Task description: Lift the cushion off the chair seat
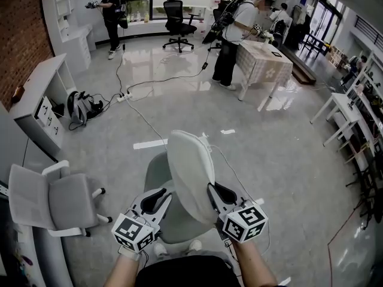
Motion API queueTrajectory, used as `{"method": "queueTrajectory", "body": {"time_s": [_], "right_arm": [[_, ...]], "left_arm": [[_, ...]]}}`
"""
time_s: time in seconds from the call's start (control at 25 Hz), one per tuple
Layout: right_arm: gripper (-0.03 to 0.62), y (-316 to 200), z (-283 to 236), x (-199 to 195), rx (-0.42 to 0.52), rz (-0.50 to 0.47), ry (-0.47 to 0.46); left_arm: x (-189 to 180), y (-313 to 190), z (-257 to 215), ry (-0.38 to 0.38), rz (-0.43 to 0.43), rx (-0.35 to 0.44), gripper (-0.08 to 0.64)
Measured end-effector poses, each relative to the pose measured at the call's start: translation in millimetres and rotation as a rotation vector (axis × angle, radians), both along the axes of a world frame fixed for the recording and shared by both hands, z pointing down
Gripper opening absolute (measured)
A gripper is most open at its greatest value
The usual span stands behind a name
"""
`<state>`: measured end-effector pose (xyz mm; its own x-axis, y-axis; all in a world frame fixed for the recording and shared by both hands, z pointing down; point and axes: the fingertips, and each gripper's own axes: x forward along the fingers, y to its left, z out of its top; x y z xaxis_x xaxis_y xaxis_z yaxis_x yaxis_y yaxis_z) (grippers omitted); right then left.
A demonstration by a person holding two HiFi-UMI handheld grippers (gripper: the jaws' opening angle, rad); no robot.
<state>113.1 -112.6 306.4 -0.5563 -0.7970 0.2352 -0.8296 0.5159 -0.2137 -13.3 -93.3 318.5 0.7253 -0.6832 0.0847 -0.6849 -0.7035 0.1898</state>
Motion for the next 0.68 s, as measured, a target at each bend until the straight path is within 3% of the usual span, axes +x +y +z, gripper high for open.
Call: {"method": "queueTrajectory", "body": {"time_s": [0.68], "right_arm": [[0.037,-1.3,2.0,18.0,-0.003,0.009,-0.012]], "left_arm": [[16.2,-1.4,-0.1,-0.014,0.022,0.001,0.072]]}}
